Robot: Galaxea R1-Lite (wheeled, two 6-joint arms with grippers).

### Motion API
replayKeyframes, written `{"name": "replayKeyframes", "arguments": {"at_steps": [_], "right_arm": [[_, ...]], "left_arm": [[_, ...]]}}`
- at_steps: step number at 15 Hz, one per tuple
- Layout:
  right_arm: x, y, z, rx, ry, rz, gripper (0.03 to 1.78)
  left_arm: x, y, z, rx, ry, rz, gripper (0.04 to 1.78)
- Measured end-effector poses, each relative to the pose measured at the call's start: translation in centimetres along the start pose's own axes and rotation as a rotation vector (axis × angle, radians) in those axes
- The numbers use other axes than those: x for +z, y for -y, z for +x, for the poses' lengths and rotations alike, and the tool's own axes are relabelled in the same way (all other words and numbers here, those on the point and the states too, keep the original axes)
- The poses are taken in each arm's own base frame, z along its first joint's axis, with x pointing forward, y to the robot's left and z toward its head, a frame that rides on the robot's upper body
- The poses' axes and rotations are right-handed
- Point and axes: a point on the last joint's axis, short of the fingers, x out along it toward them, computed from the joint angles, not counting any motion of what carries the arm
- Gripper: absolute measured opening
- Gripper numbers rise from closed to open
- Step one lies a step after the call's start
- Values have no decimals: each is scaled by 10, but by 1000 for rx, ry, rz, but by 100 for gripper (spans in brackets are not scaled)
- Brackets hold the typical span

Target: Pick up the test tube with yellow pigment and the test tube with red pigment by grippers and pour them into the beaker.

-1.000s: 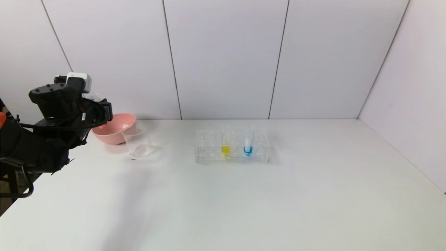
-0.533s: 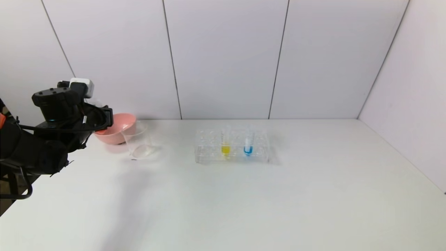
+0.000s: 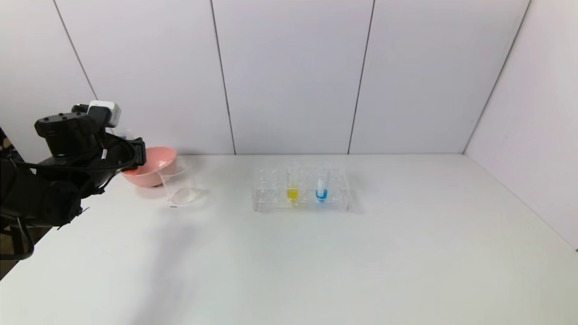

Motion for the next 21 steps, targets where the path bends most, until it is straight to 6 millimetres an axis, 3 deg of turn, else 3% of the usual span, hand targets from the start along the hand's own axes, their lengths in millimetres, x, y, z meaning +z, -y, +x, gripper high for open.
{"name": "replayKeyframes", "arguments": {"at_steps": [9,21], "right_arm": [[0,0,0,0,0,0,170],[0,0,0,0,0,0,170]], "left_arm": [[0,-35,3,-207,50,30,49],[6,-44,2,-352,-65,121,49]]}}
